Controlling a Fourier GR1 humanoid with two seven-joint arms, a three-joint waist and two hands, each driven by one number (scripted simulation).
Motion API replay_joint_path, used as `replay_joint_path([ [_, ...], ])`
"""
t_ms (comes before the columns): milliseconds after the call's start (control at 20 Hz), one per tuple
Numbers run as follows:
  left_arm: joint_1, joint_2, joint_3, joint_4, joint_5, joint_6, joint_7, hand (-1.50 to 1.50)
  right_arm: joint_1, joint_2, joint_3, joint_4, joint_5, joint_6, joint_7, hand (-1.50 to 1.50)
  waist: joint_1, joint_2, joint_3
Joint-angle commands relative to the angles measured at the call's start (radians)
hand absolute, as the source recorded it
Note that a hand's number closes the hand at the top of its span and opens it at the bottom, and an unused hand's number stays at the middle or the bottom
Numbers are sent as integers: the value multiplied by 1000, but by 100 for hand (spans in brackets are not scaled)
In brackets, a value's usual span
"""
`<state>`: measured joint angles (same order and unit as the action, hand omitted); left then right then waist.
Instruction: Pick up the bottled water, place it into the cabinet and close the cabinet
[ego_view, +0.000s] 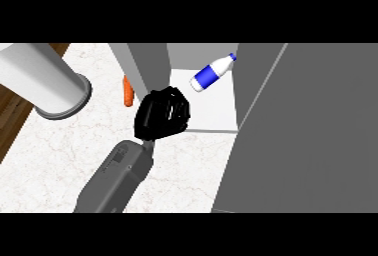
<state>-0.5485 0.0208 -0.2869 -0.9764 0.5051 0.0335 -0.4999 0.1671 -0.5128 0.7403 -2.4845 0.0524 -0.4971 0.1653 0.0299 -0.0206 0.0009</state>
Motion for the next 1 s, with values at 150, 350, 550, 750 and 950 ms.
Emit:
replay_joint_path([
  [150, 347, 98, -62, -405, 19, 25, 70, 150, -35, -61, 80, -88, 45, 69, 79, 150, 17, -1, -2],
  [350, 524, 174, -66, -575, 35, 2, 61, 150, -101, -48, 121, -96, -28, 142, 109, 150, 21, 7, -2],
  [550, 640, 249, -40, -745, 47, 24, 95, 150, -162, -1, 170, -116, -20, 156, 185, 150, 9, 9, -2],
  [750, 794, 317, -27, -837, 50, -33, 45, 150, -221, 49, 207, -136, 20, 139, 286, 150, 6, 5, -6],
  [950, 950, 374, 14, -988, 98, -56, 57, 150, -296, 156, 195, -26, 43, 102, 295, 150, 5, 10, -3],
])
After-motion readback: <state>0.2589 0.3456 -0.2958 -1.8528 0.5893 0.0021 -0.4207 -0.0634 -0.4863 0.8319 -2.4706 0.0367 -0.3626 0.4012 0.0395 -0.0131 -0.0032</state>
